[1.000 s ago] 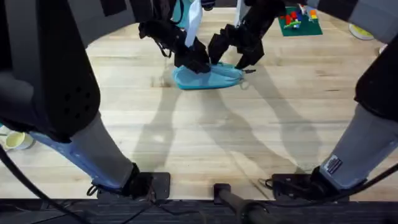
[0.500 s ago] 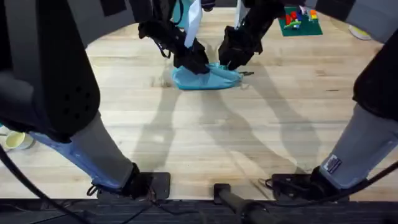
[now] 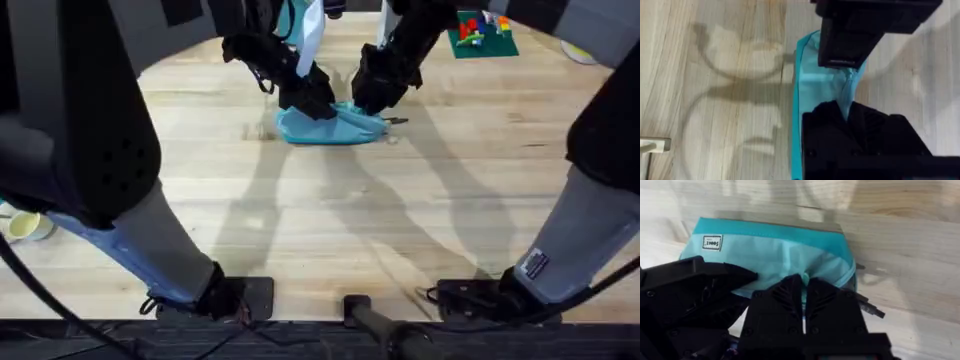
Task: Unzip the bag, pick up the pens from the table one at a time and place them inside, then zip the bag closed.
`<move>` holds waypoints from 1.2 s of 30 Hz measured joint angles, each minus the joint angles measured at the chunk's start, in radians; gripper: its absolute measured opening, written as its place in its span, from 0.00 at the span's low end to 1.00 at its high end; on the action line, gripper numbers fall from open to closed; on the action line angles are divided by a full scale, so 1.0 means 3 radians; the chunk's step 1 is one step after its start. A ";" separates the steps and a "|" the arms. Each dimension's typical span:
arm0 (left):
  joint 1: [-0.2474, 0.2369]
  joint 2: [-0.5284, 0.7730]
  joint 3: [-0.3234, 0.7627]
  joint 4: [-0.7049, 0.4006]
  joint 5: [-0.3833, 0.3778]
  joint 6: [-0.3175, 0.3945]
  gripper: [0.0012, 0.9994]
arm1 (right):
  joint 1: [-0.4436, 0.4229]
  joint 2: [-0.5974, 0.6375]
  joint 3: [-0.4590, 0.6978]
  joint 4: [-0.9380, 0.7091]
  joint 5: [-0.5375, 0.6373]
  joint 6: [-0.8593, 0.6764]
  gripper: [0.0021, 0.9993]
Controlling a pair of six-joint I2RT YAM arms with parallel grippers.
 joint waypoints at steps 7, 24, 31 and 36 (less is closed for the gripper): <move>0.0000 0.0000 0.0000 0.0003 0.0000 0.0009 0.04 | -0.0041 -0.0001 0.0011 -0.0007 -0.0042 -0.0016 0.03; -0.0010 0.0000 0.0000 0.0003 0.0036 0.0010 0.04 | -0.0039 -0.0086 0.0018 -0.0078 0.0078 -0.0183 0.03; -0.0010 0.0000 0.0000 0.0018 0.0036 0.0010 0.04 | -0.0070 -0.0117 0.0033 -0.0089 0.0091 -0.0189 0.03; -0.0010 0.0000 0.0000 0.0030 0.0036 0.0010 0.04 | -0.0133 -0.0229 0.0140 -0.0079 0.0082 -0.0189 0.03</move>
